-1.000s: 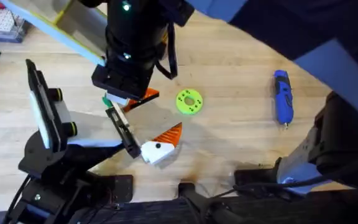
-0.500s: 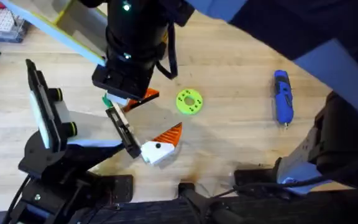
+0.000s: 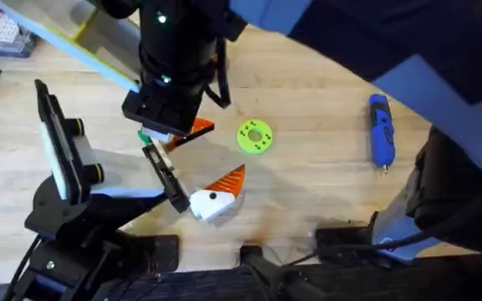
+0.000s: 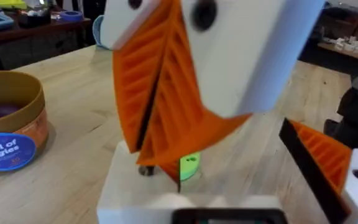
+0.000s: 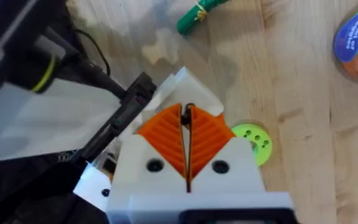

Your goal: Pick up the gripper from the table and insert it into the empty holder that is missing its gripper. Then pick up a screw, insert it into the mounting hole, and use the screwdriver to tighten it. Finally, clean up the table by picking up the vegetable and placing it into the bucket.

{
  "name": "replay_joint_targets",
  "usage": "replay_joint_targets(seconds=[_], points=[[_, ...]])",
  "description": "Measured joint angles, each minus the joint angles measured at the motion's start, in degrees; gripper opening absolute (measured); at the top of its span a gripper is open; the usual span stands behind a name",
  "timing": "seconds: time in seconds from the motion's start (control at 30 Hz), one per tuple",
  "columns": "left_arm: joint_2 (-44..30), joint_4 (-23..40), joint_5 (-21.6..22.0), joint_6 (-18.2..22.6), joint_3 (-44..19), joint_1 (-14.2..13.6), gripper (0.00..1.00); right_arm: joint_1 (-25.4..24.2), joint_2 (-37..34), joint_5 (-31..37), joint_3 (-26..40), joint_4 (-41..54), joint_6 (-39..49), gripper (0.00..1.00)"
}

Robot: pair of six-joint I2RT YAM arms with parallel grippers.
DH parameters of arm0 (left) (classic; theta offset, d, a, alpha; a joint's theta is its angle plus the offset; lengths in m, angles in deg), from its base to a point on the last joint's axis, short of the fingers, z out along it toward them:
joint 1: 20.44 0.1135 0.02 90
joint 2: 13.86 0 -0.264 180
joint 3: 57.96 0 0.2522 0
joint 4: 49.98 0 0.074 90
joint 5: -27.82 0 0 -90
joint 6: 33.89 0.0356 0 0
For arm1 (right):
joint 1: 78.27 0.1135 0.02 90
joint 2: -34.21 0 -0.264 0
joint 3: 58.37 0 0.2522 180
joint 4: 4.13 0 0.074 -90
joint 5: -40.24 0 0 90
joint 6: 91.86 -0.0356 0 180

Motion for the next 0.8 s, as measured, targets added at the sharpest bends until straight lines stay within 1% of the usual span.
replay_joint_targets(seconds=[0.8], points=[[0.0, -0.02, 0.0, 0.0, 0.0, 0.0, 0.992, -0.76, -0.28, -0.02, 0.0, 0.51, 0.0, 0.011]])
